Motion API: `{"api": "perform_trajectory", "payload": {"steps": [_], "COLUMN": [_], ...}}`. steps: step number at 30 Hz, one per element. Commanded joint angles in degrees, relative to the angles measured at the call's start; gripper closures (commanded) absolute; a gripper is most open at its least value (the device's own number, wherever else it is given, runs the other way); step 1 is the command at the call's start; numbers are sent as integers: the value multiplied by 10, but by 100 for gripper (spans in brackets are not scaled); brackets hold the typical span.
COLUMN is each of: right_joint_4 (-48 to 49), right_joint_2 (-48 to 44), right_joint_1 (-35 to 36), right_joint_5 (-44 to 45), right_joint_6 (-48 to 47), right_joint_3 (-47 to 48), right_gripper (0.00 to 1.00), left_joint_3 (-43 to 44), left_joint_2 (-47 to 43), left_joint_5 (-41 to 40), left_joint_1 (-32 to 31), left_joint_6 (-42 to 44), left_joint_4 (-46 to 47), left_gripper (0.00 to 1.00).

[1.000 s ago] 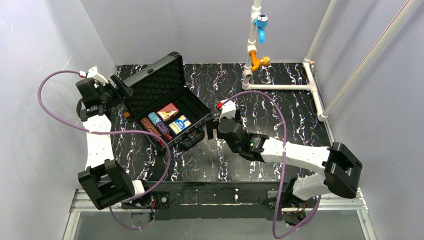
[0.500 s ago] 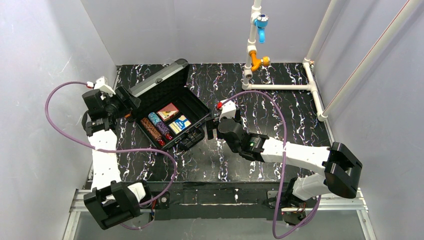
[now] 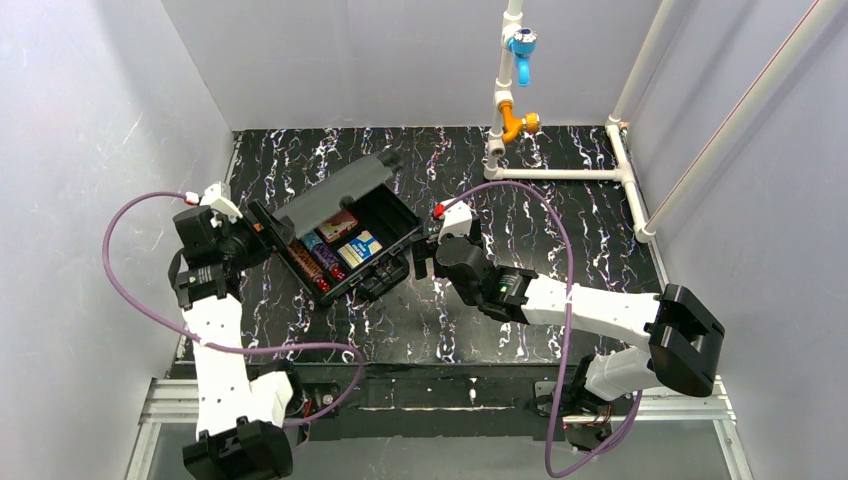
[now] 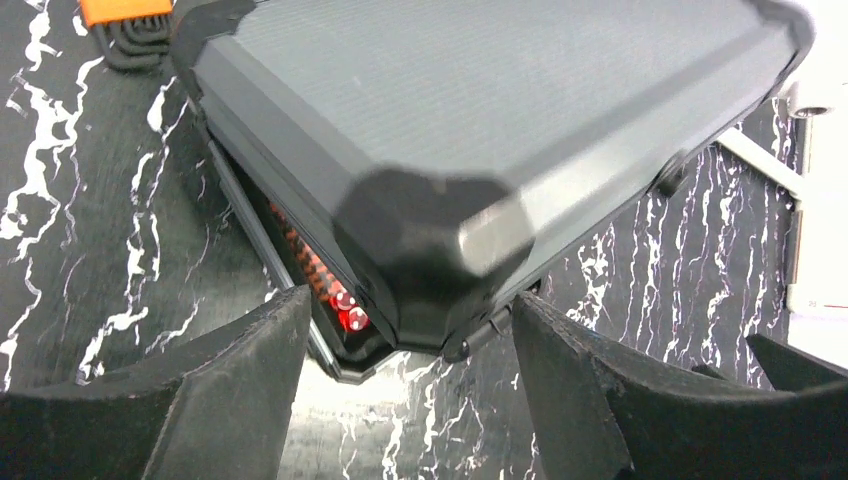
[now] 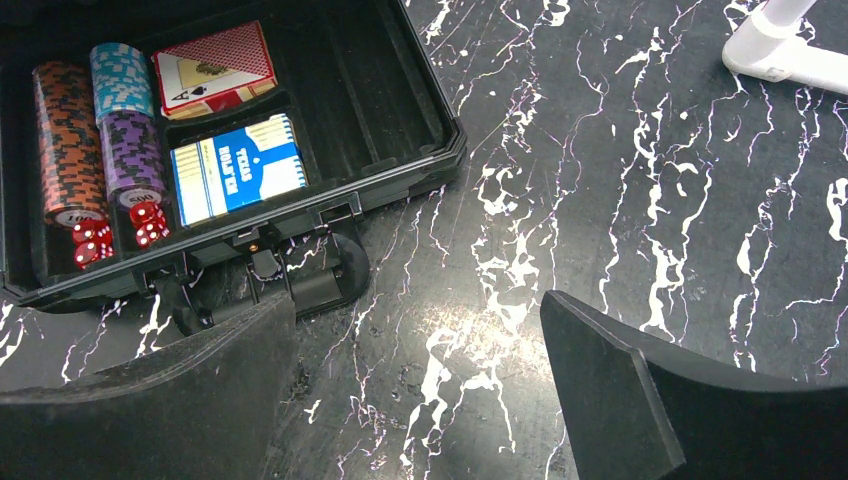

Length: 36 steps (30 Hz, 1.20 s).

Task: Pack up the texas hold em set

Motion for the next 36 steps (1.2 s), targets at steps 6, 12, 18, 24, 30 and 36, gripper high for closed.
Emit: {"api": "perform_trajectory", "payload": {"steps": [6, 12, 18, 24, 30, 36], "right_joint_4": [30, 30, 31, 35, 26, 16], "right_joint_2": [-4, -2, 0, 4, 7, 14], "right_joint_1": [0, 0, 0, 0, 1, 2], "right_joint_5": [-4, -7, -11, -14, -13, -16], "right_joint_6": [6, 7, 10, 12, 30, 47], "right_joint_3": [-3, -2, -2, -5, -6, -13], "right_gripper": [0, 0, 0, 0, 0, 0], "left_joint_3": [75, 109, 129, 134, 134, 135], "left_joint_2": [-56, -76, -70, -48, -8, 38], "left_joint_5": [-25, -30, -22, -5, 30, 28], "left_joint_1": [0, 0, 0, 0, -2, -45], "left_joint_6": [22, 28, 39, 38, 36, 28], "left_joint_4": [-160, -198, -205, -193, -166, -139], "left_gripper": [27, 25, 25, 25, 27, 30]}}
